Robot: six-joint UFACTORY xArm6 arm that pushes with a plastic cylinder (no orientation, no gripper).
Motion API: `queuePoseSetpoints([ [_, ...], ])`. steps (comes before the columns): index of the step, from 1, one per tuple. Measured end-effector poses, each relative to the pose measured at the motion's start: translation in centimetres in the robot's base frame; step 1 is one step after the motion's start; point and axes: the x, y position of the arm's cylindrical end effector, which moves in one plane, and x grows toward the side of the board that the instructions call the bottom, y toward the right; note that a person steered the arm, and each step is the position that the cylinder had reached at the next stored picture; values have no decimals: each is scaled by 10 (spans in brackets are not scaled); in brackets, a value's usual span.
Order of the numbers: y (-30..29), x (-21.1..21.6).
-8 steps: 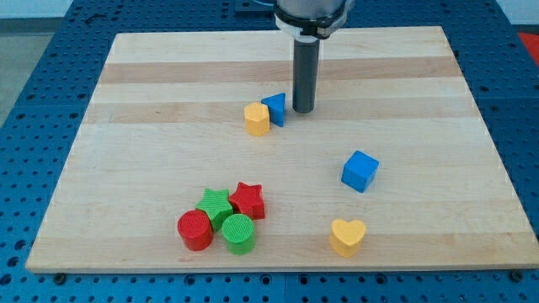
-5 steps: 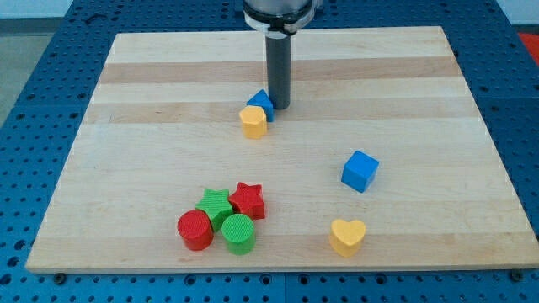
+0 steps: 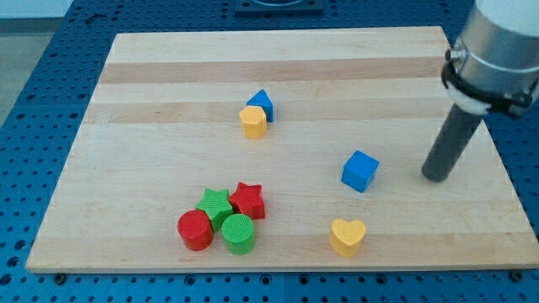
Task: Slide the blue cube to the center of the board
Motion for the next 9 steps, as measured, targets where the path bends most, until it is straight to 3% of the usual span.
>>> queuePoseSetpoints([
  [2, -93, 14],
  [4, -135, -26],
  [6, -135, -53],
  [9, -22, -39],
])
